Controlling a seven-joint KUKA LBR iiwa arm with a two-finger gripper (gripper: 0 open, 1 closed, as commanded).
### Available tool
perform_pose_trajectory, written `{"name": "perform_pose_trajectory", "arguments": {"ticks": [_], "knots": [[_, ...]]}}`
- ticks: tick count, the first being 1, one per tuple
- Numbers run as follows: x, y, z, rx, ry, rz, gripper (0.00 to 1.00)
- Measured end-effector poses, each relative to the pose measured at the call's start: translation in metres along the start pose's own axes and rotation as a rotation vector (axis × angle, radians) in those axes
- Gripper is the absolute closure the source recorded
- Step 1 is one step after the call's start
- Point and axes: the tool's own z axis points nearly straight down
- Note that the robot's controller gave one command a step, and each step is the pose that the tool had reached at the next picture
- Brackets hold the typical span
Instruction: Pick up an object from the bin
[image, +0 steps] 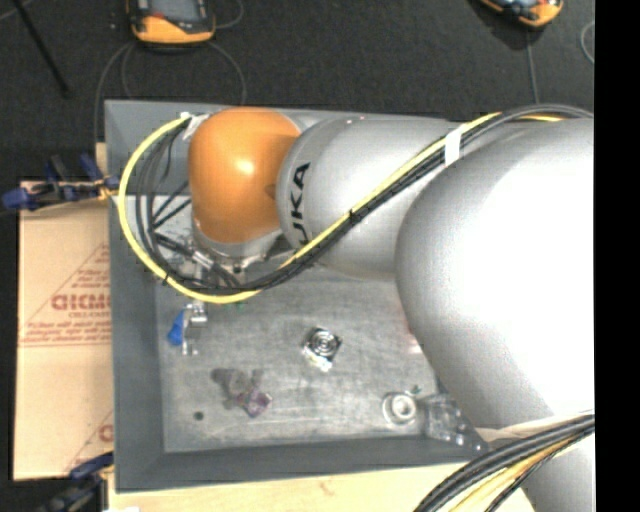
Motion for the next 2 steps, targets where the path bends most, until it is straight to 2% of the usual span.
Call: {"name": "perform_pose_trajectory", "arguments": {"ticks": [1, 2], "knots": [[-0.0019, -0.0032, 0.0602, 0.0, -0.001, 0.004, 0.0], [-0.0039, -0.0029, 0.0557, -0.002, -0.008, 0.006, 1.0]]}}
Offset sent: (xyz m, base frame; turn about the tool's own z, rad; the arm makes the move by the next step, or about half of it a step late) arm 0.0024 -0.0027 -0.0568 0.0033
